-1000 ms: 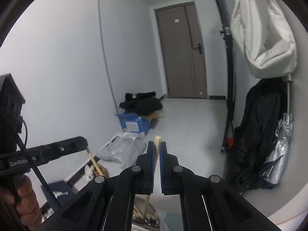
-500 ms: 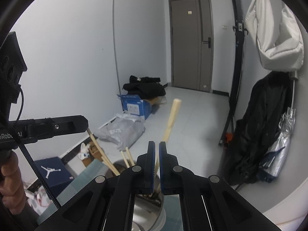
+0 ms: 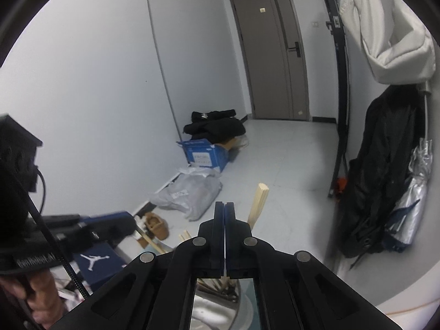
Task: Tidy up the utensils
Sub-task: 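Lower both chopsticks into the white holder and open both tools, then move both open tools back down over the last two chopsticks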
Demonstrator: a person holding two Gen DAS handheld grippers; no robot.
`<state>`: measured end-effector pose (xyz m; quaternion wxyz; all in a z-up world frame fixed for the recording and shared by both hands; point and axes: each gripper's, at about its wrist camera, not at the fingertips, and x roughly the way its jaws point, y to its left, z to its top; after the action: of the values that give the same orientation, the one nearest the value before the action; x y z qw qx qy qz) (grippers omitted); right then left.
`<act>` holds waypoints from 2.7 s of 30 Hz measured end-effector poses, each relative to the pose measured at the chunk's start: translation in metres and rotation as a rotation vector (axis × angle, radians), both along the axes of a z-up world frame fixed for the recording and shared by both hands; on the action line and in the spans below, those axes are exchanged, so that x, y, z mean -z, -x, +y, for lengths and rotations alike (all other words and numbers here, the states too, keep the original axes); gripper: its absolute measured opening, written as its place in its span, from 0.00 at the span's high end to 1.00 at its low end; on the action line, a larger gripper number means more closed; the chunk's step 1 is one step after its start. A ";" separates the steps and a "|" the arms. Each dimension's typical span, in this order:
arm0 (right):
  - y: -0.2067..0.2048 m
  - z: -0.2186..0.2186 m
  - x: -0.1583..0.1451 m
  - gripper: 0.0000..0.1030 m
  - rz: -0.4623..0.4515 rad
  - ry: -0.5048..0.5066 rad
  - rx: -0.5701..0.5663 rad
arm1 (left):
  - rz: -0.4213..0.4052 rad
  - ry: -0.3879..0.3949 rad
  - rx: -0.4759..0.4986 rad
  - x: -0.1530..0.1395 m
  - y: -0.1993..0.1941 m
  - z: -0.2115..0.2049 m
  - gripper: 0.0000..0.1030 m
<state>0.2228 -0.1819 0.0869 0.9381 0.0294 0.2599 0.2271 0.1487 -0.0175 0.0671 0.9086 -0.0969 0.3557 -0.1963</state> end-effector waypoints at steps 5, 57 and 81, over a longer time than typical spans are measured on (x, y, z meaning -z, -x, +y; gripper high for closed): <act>0.007 0.004 0.000 1.00 -0.014 0.039 -0.040 | 0.001 -0.009 0.016 0.002 0.003 0.001 0.99; 0.019 0.034 0.034 0.96 0.028 0.186 -0.037 | 0.061 0.059 -0.082 -0.003 0.023 0.036 0.99; 0.163 0.024 0.056 0.27 0.058 -0.038 0.046 | 0.026 -0.039 -0.402 0.051 0.116 0.082 0.14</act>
<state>0.0596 -0.1581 0.0313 0.9343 0.0597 0.2820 0.2096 0.0331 0.0649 0.0165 0.9265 -0.1508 0.3446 -0.0028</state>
